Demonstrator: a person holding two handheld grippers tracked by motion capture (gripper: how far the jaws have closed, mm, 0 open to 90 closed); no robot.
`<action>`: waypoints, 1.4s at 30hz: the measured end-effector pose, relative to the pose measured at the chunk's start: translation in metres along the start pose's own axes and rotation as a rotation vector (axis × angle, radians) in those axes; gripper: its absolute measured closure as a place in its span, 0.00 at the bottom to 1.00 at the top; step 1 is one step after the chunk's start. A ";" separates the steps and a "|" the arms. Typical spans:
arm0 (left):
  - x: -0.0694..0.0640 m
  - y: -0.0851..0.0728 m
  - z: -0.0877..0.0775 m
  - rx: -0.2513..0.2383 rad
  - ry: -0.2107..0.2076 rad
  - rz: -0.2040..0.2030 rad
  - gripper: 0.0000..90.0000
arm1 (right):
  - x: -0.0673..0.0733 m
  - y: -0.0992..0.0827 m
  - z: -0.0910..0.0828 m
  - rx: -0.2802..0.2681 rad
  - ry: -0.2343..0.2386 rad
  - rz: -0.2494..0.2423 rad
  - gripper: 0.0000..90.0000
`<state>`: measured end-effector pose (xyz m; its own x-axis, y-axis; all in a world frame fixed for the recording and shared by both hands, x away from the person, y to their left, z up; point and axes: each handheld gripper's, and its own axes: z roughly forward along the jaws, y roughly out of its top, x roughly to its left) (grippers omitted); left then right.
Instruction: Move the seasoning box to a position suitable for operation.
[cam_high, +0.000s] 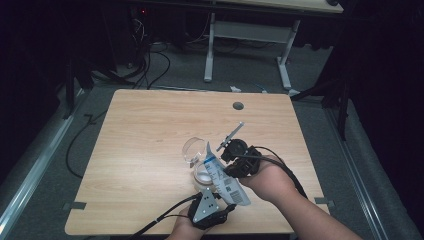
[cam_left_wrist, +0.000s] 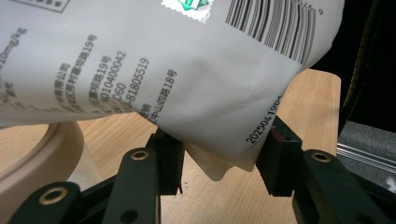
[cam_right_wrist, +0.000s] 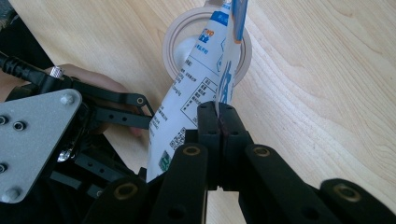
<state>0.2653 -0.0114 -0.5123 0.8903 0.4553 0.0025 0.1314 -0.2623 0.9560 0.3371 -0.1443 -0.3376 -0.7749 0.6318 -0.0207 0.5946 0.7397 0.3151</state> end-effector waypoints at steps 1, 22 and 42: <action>0.000 0.000 0.000 0.001 0.000 0.001 0.63 | 0.000 0.000 0.000 0.000 0.000 0.000 1.00; 0.004 -0.005 -0.008 0.020 -0.043 0.000 0.45 | -0.001 0.003 -0.001 -0.012 0.016 0.018 1.00; 0.018 -0.014 -0.031 0.020 -0.034 -0.029 0.47 | -0.002 0.001 -0.001 -0.008 0.006 0.018 1.00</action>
<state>0.2658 0.0264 -0.5170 0.9002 0.4341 -0.0358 0.1662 -0.2663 0.9494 0.3393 -0.1455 -0.3367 -0.7657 0.6432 -0.0093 0.6064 0.7265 0.3231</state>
